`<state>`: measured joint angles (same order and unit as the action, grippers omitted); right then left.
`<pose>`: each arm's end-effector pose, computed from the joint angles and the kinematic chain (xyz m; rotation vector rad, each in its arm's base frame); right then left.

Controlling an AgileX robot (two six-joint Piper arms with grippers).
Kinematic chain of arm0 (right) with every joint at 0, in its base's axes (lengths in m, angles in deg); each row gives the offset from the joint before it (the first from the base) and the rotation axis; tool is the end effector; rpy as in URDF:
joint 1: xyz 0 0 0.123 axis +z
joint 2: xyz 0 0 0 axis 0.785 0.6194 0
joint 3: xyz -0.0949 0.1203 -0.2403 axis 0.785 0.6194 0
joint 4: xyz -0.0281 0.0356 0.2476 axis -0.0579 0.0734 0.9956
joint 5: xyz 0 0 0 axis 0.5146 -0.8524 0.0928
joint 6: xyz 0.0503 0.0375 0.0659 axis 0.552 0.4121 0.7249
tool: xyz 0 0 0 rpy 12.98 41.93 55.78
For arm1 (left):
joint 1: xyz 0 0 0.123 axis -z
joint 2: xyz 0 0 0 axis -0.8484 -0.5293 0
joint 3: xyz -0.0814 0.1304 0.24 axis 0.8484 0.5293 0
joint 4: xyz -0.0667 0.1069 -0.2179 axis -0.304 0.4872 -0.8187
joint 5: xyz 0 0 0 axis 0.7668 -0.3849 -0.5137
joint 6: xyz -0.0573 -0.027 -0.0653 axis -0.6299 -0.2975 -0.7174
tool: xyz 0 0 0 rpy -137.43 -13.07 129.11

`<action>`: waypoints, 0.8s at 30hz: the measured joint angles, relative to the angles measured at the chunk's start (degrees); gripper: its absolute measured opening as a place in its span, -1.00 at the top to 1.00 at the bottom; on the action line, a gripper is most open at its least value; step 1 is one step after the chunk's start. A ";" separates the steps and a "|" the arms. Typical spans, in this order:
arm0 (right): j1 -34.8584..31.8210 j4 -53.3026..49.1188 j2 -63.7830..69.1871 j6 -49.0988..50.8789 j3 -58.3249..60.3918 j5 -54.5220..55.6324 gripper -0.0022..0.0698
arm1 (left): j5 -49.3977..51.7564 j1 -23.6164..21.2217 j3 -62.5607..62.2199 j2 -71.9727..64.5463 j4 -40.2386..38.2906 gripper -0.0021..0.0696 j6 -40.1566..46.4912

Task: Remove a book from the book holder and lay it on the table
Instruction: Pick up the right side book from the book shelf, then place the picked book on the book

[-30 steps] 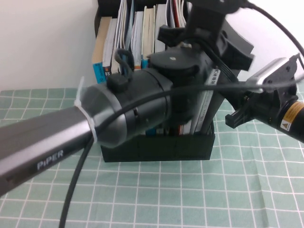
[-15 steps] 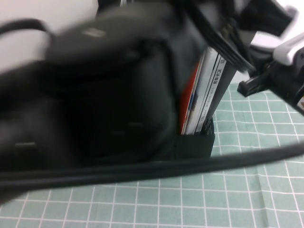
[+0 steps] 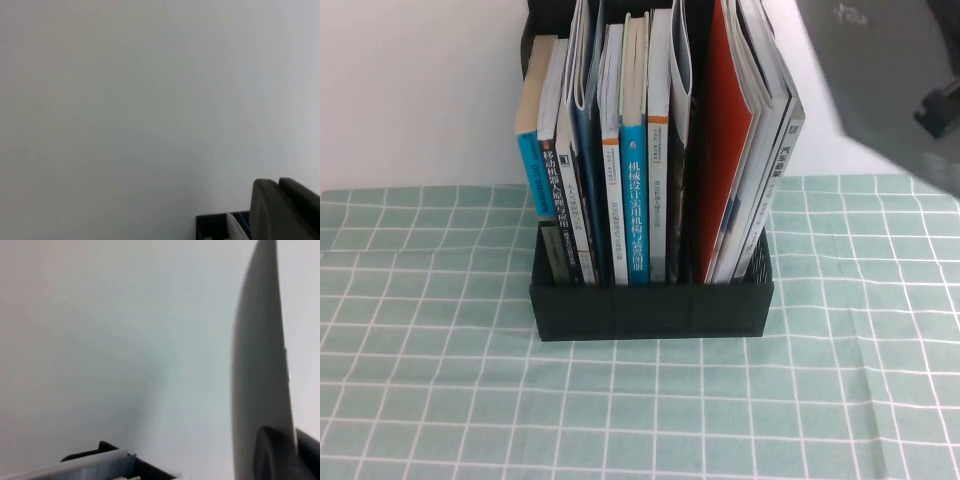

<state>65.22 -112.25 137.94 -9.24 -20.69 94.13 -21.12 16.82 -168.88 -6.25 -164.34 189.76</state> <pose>0.2550 0.0964 0.3657 -0.5425 1.0525 0.3167 0.1057 -0.0659 0.5531 0.0708 1.5212 -0.0879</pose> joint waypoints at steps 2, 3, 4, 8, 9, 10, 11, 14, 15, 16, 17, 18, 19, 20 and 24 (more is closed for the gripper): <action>0.00 -4.65 -3.52 0.27 0.00 -2.26 0.93 | -0.58 1.32 0.12 4.02 0.00 0.95 -0.50; 0.00 -7.64 -5.48 0.71 0.00 -3.47 0.93 | -0.58 1.86 0.41 5.56 0.00 0.95 -1.02; 0.00 -10.76 -7.42 1.66 0.00 -4.73 0.93 | -0.73 2.52 0.87 7.34 0.00 0.95 -1.58; 0.00 -26.49 -14.41 8.31 0.00 -8.11 0.93 | -1.34 4.60 4.39 13.94 0.00 0.95 -6.40; 0.00 -30.49 -16.02 9.68 0.00 -8.24 0.93 | -1.47 5.09 5.91 15.61 0.00 0.95 -8.36; 0.00 -35.54 -17.45 11.53 0.00 -8.24 0.93 | -1.47 5.49 7.32 17.19 0.00 0.95 -9.92; 0.00 -40.53 -18.63 13.75 0.00 -7.70 0.93 | -1.60 6.06 9.27 18.64 0.00 0.95 -11.79; 0.00 -52.17 -20.16 22.43 0.00 -4.46 0.93 | -1.60 7.89 15.25 22.01 0.00 0.95 -17.19; 0.00 -55.36 -20.16 25.29 0.00 -3.11 0.93 | -1.60 8.50 17.49 22.98 0.00 0.95 -18.85; 0.00 -58.02 -20.06 27.35 0.00 -2.19 0.93 | -1.60 9.09 19.72 23.79 0.00 0.95 -20.33; 0.00 -60.36 -19.77 29.52 0.00 -1.27 0.93 | -1.60 9.53 21.82 24.31 0.00 0.95 -21.76; 0.00 -62.15 -19.37 31.17 0.00 -0.74 0.93 | -1.36 10.06 23.78 24.72 0.00 0.95 -22.82; 0.16 -63.36 -18.76 32.13 0.00 -0.43 0.93 | -0.95 10.57 25.54 24.98 0.00 0.95 -23.78; 0.65 -64.52 -18.12 32.90 0.00 -0.42 0.93 | -0.32 10.98 27.14 25.09 0.00 0.95 -24.45; 4.32 -66.36 -14.08 34.00 0.00 -2.25 0.93 | 4.18 12.68 32.33 25.09 0.00 0.95 -27.56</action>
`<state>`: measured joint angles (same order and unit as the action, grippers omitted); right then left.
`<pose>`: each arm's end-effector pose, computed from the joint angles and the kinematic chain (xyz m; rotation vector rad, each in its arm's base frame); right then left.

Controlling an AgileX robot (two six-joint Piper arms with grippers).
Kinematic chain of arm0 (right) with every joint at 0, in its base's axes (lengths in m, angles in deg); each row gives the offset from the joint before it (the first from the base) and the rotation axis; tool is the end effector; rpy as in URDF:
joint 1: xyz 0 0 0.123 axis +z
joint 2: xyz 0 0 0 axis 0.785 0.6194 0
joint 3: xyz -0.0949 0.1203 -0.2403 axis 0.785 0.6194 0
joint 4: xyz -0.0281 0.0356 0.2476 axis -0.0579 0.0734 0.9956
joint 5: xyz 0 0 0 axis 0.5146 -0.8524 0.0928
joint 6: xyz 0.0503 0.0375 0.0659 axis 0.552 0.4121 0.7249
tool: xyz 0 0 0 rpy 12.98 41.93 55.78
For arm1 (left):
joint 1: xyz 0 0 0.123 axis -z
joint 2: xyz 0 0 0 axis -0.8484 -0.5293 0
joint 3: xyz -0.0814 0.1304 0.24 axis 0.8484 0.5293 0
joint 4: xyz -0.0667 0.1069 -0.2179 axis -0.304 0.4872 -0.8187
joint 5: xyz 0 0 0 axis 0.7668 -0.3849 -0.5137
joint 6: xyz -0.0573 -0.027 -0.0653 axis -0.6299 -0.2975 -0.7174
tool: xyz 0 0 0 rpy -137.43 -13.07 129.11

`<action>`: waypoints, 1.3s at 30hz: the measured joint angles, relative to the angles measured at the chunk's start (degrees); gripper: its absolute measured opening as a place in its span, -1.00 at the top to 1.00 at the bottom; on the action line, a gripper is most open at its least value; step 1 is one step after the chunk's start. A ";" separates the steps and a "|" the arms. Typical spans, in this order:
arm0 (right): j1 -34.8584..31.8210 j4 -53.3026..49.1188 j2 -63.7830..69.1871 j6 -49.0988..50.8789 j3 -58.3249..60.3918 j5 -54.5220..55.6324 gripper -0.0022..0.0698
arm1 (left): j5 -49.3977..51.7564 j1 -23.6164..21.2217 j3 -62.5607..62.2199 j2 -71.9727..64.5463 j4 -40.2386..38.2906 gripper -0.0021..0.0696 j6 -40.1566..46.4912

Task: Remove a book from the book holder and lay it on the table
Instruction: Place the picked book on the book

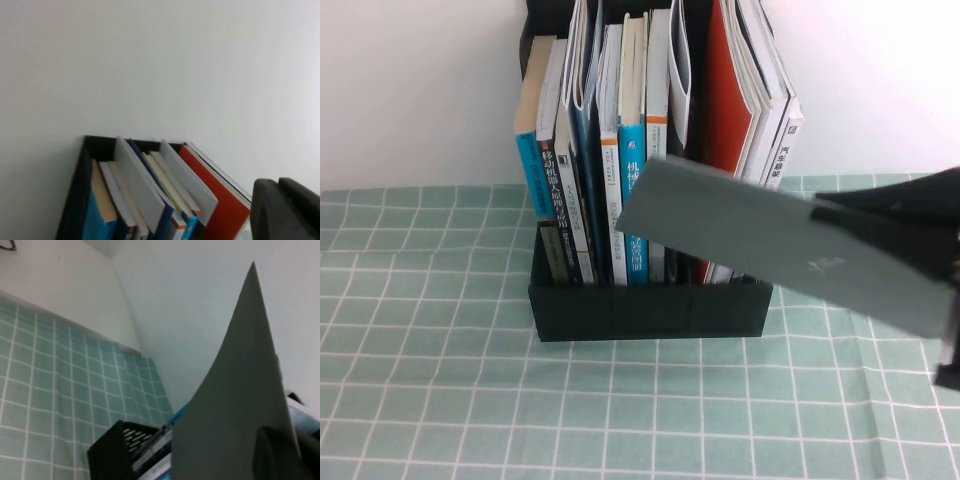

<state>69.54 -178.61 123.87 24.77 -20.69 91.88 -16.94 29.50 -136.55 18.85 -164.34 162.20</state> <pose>0.1669 0.1242 0.3569 -1.4109 1.0298 0.3187 0.0833 -0.0167 0.4500 0.0136 1.5596 -0.6018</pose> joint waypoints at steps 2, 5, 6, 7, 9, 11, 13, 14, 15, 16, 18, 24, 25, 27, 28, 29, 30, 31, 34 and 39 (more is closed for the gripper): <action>3.24 -0.21 2.61 0.00 0.00 -2.43 0.93 | 2.82 0.41 2.48 0.00 0.00 0.95 -1.99; 10.69 -0.21 7.65 -2.34 0.00 -10.36 0.93 | 5.48 0.39 5.44 0.00 0.00 0.95 -4.76; 13.35 -0.07 9.45 -3.48 0.00 -12.87 0.93 | 6.01 0.39 6.18 0.00 0.00 0.95 -5.83; 15.87 0.44 11.26 -5.08 0.00 -15.94 0.93 | 6.52 0.39 6.69 0.00 0.00 0.95 -6.71; 19.70 1.84 14.53 -8.78 0.00 -20.88 0.93 | 7.39 0.39 7.54 0.00 0.00 0.95 -8.04; 22.79 4.48 17.98 -12.88 0.00 -23.74 0.93 | 8.23 0.39 8.22 0.00 0.00 0.95 -8.65; 24.43 7.61 20.85 -16.82 0.00 -24.90 0.93 | 8.65 0.39 8.56 0.00 0.00 0.95 -8.99; 24.91 9.54 22.34 -19.11 -0.22 -25.28 0.93 | 8.93 0.39 8.80 0.00 0.00 0.95 -9.14; 25.02 11.64 23.54 -21.07 -0.47 -25.28 0.93 | 8.96 0.39 8.82 0.00 0.00 0.95 -9.24; 25.28 13.90 24.98 -23.56 -1.09 -25.75 0.93 | 9.11 0.39 8.82 0.00 0.00 0.95 -9.39; 25.26 17.67 27.49 -28.39 -2.57 -26.16 0.93 | 9.43 0.39 8.82 0.00 0.00 0.95 -9.46; 25.26 21.81 33.95 -33.71 -9.46 -23.68 0.93 | 9.54 0.39 8.82 0.00 0.00 0.95 -9.58; 25.36 21.96 35.20 -33.83 -10.55 -23.34 0.93 | 9.54 0.39 8.82 0.00 0.00 0.95 -9.58; 25.35 22.06 37.69 -33.95 -12.19 -23.06 0.93 | 9.54 0.39 8.82 0.00 0.00 0.95 -9.58; 25.35 22.18 38.87 -33.95 -12.81 -23.06 0.93 | 9.54 0.39 8.82 0.00 0.00 0.95 -9.58; 25.35 22.18 39.94 -34.04 -13.17 -23.06 0.93 | 9.54 0.39 8.82 0.00 0.00 0.95 -9.58; 25.35 22.41 40.58 -34.07 -13.42 -22.36 0.93 | 9.54 0.39 8.82 0.00 0.00 0.95 -9.58; 25.35 22.41 41.01 -34.17 -13.66 -22.11 0.93 | 9.54 0.39 8.82 0.00 0.00 0.95 -9.58; 25.48 21.75 42.14 -34.04 -13.78 -22.60 0.93 | 9.54 0.39 8.82 0.00 0.00 0.95 -9.58; 25.48 18.82 42.28 -27.78 -13.89 -22.94 0.89 | 9.66 0.39 8.82 0.00 0.00 0.95 -9.82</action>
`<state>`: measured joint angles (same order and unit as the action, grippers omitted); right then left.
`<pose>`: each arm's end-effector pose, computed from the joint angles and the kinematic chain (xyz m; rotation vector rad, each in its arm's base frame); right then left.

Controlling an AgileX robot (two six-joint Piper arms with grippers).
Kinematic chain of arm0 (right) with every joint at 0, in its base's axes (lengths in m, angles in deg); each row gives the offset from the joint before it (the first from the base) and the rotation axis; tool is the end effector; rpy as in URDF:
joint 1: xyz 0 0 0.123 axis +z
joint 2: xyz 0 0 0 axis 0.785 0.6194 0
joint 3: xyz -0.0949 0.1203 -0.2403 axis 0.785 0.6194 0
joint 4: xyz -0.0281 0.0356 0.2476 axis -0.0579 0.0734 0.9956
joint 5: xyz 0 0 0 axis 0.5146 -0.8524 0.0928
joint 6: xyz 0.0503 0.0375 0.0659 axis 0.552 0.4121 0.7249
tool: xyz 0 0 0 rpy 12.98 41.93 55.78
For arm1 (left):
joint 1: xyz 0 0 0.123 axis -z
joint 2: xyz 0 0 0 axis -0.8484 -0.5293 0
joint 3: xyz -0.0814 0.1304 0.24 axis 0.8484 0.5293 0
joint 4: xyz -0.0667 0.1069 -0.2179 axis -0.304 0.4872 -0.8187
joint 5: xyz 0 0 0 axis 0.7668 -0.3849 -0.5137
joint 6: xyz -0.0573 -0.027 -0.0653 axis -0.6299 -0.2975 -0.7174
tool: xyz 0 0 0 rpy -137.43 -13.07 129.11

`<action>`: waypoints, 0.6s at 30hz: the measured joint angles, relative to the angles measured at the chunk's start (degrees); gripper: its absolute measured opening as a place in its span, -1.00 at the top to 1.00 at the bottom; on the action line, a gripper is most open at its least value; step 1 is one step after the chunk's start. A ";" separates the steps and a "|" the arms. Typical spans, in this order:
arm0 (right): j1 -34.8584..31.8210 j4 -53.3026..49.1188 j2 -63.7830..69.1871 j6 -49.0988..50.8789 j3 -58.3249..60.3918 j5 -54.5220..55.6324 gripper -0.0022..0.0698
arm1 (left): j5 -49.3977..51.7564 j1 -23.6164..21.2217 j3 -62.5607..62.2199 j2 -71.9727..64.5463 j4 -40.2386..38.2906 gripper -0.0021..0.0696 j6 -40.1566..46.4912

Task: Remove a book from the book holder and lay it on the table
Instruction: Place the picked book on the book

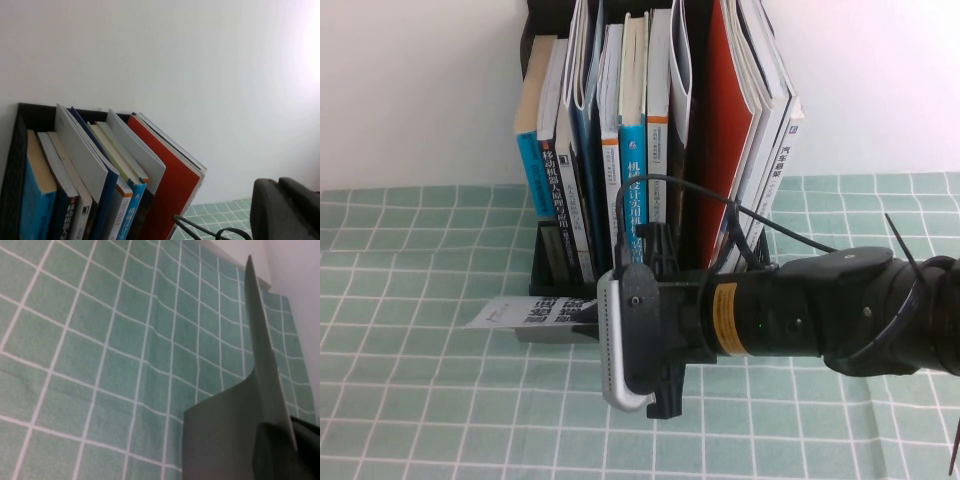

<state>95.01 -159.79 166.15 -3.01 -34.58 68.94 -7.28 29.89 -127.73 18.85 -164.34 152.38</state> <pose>0.2498 0.2866 0.2209 -1.7301 1.1181 0.2984 0.0775 -0.0497 0.4171 0.1179 1.5690 -0.7535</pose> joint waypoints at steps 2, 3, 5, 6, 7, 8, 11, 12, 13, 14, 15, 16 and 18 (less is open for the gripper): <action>0.00 -2.32 0.00 4.00 -0.08 -0.14 0.78 | 0.00 0.00 0.00 0.00 0.00 0.95 -0.10; 0.00 -3.69 0.00 6.54 -0.08 -0.30 0.69 | 0.12 0.00 0.00 0.00 0.00 0.95 -0.10; 0.00 -6.53 0.10 12.04 -0.08 -0.80 0.44 | 0.21 0.00 0.00 0.00 0.00 0.95 -0.10; 0.00 -8.45 0.12 15.44 -0.08 -0.95 0.28 | 0.26 0.00 0.00 0.00 0.00 0.95 -0.10; 0.00 -10.55 0.12 18.07 -0.08 -0.95 0.15 | 0.34 0.00 0.00 0.00 0.00 0.95 -0.10; 0.00 -12.83 0.12 21.17 -0.08 -0.65 0.00 | 0.49 0.00 0.00 0.00 0.00 0.95 -0.10; 0.00 -18.37 0.22 28.40 -0.08 2.75 -0.24 | 0.61 0.00 0.00 0.00 0.00 0.95 -0.10; 0.00 -19.52 0.22 29.84 -0.08 4.36 -0.27 | 0.65 0.00 0.00 0.00 0.00 0.95 -0.10; 0.00 -20.21 0.22 30.63 -0.08 5.77 -0.29 | 0.74 0.00 0.00 0.00 0.00 0.95 -0.10; 0.00 -20.82 0.22 31.31 -0.08 7.66 -0.30 | 0.74 0.00 0.00 0.00 0.00 0.95 -0.10; 0.00 -21.16 0.22 31.80 -0.08 9.72 -0.31 | 0.74 0.00 0.00 0.00 0.00 0.95 -0.10; 0.00 -21.57 0.22 32.04 -0.08 11.47 -0.32 | 0.74 0.00 0.00 0.00 0.00 0.95 -0.10; 0.00 -22.25 0.22 32.56 -0.08 15.78 -0.32 | 1.27 0.00 0.00 0.00 0.00 0.95 -0.10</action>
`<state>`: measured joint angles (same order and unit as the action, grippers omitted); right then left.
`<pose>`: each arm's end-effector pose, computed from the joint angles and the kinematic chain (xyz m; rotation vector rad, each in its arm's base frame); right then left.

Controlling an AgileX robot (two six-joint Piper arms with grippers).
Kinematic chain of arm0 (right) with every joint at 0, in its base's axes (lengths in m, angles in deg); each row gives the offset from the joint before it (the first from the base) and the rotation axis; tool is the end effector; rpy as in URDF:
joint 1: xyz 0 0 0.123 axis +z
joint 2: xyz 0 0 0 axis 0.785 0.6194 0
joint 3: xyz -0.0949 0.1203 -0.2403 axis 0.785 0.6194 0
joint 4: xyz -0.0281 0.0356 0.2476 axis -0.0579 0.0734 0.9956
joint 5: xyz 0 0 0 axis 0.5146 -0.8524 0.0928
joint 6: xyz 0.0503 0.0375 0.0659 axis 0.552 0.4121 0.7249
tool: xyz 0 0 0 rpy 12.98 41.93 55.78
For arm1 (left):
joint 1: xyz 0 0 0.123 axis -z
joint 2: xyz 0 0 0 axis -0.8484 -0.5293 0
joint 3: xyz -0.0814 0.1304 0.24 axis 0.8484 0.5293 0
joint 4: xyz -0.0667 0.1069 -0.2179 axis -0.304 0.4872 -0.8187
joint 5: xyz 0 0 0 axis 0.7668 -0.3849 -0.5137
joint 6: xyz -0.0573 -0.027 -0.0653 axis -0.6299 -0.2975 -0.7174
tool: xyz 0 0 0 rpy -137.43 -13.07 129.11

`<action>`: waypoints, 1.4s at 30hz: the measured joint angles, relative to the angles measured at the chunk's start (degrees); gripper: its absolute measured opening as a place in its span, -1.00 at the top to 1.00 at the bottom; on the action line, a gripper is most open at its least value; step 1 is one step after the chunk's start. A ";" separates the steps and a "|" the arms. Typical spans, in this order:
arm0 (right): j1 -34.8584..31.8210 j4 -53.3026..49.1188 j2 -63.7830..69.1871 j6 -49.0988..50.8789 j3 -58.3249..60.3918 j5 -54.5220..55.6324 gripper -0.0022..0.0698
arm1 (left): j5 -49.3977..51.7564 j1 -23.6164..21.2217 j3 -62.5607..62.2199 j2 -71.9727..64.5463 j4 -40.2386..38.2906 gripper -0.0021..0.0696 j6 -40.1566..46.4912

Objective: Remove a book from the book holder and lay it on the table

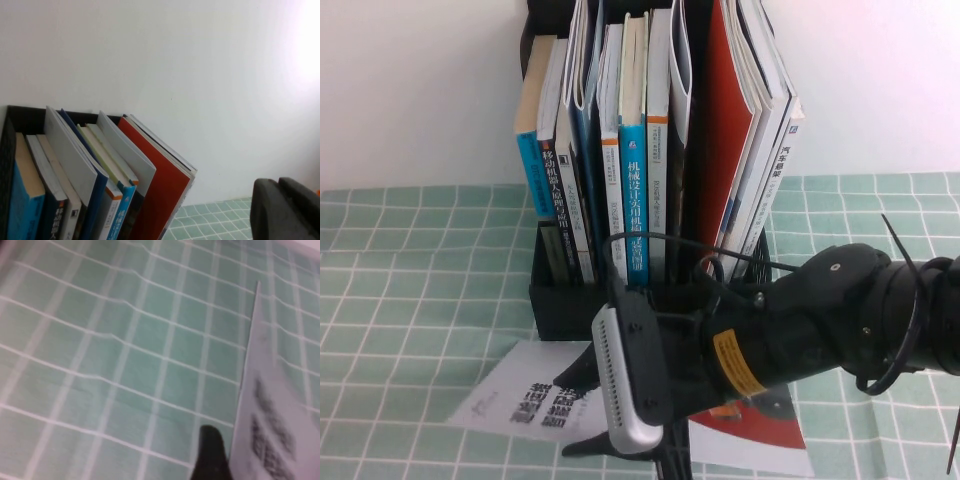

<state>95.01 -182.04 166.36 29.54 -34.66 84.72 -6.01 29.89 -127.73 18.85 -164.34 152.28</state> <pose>0.2199 0.2876 0.2134 -1.8435 1.2538 0.7433 0.0765 -0.0513 0.4180 0.1326 1.5609 -0.7724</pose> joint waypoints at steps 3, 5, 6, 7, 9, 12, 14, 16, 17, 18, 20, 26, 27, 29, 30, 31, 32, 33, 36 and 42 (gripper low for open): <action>0.00 -1.14 -0.59 2.04 -0.93 4.63 -0.28 | 1.42 0.00 0.00 0.00 0.00 0.95 0.00; 0.00 -1.86 -1.91 3.19 -2.27 5.99 -0.17 | 2.21 0.00 0.00 0.00 0.00 0.95 0.00; 0.00 -2.18 -2.97 3.44 -3.21 6.00 -0.07 | 2.50 0.00 0.00 0.00 0.00 0.95 0.00; 0.00 -2.31 -3.88 3.56 -4.20 5.88 0.06 | 2.76 0.00 0.00 0.00 0.00 0.95 0.00; 0.00 -2.35 -5.76 3.82 -6.00 5.32 0.36 | 2.91 0.00 0.00 0.00 0.00 0.95 0.00; 0.00 -2.45 -6.82 3.94 -7.32 4.56 0.75 | 3.15 0.00 0.00 0.00 0.00 0.95 0.00; 0.00 -2.58 -7.41 3.21 -7.56 1.02 0.86 | 3.40 0.00 0.00 0.00 0.00 0.95 0.00; 0.00 -2.71 -8.94 1.03 -7.65 -5.93 0.91 | 3.40 0.00 0.00 0.00 0.00 0.95 0.00; 0.00 -2.71 -10.23 -0.79 -7.69 -11.64 0.92 | 3.40 0.00 0.00 0.00 0.00 0.95 0.00; 0.00 -2.71 -11.68 -2.96 -7.79 -18.26 0.93 | 3.40 0.00 0.00 0.00 0.00 0.95 0.49; 0.00 -1.80 -14.48 -7.27 -7.95 -31.45 0.94 | 2.20 0.00 0.00 0.00 0.00 0.95 2.03; -1.45 35.24 -22.93 -43.60 -9.32 -71.85 0.94 | -11.46 0.00 0.00 0.00 0.00 0.95 9.34; -2.46 44.81 -24.36 -50.89 -9.32 -77.49 0.94 | -12.66 0.00 0.00 0.00 0.00 0.95 10.20; -4.35 61.86 -26.70 -61.07 -8.73 -86.36 0.94 | -14.26 0.00 0.00 0.00 0.00 0.95 11.71; -4.86 68.52 -28.00 -65.05 -7.90 -90.22 0.94 | -14.51 0.00 0.12 0.00 0.00 0.95 12.41; -5.01 72.83 -29.43 -67.99 -6.94 -92.61 0.94 | -14.62 0.00 0.56 0.00 0.00 0.95 13.04; -5.03 77.46 -31.14 -70.22 -5.36 -94.42 0.94 | -14.10 0.00 1.39 0.00 0.00 0.95 13.59; -5.12 81.49 -33.09 -71.98 -3.45 -94.93 0.94 | -12.72 0.00 2.19 0.00 0.00 0.95 13.70; -5.12 90.53 -39.69 -75.76 3.31 -93.10 0.94 | -4.39 0.00 5.71 0.00 0.56 0.95 13.49; -5.12 100.09 -54.56 -78.87 19.30 -87.13 0.94 | 6.66 0.00 13.20 -0.45 3.71 0.95 6.19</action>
<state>89.90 -81.94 111.80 -49.32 -15.36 -2.41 0.65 29.89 -114.53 18.40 -160.63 158.47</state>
